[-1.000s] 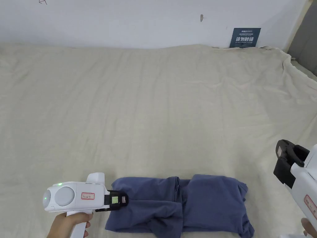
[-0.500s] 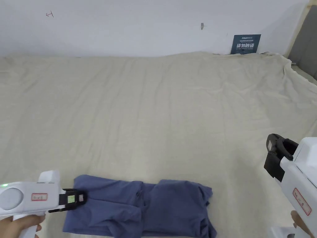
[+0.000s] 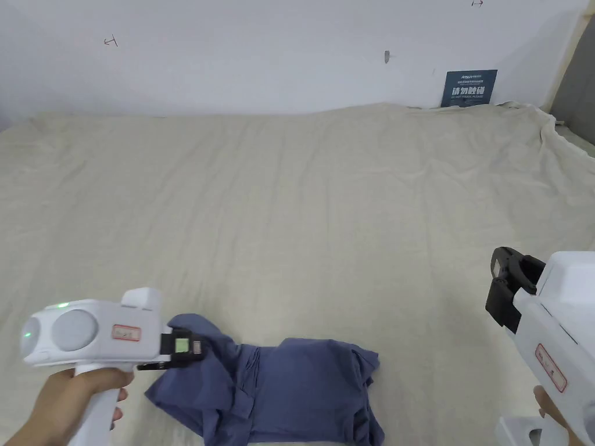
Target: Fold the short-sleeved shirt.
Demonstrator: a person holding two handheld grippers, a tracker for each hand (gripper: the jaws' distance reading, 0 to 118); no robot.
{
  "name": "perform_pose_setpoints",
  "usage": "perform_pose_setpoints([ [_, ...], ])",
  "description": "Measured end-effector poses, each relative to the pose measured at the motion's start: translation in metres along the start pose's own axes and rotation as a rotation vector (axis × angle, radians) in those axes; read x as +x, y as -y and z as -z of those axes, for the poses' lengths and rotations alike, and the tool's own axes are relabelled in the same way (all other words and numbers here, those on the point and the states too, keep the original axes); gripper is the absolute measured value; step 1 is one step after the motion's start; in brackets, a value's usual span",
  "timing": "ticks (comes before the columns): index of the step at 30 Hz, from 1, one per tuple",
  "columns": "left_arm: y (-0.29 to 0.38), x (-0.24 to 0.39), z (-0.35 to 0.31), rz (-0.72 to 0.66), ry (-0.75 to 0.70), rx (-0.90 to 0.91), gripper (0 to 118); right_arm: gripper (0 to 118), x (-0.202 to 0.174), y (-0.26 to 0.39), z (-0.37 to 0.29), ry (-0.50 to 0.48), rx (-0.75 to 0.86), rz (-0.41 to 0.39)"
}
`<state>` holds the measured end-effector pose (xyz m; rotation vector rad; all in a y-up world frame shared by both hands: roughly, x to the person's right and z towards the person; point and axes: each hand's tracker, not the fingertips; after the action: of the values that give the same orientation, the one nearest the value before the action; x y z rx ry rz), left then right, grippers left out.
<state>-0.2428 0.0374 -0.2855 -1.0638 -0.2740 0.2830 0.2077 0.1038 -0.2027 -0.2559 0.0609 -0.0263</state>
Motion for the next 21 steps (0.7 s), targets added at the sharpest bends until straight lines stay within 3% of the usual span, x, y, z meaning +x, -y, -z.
perform_pose_setpoints([
  [13, -0.001, 0.113, 0.107, 0.102, 0.079, -0.165, 7, 0, 0.01, 0.001, -0.009, 0.003, 0.01, 0.015],
  [21, 0.016, 0.153, 0.179, 0.113, 0.011, -0.223, 7, 0, 0.02, 0.004, -0.015, 0.031, -0.006, 0.024],
])
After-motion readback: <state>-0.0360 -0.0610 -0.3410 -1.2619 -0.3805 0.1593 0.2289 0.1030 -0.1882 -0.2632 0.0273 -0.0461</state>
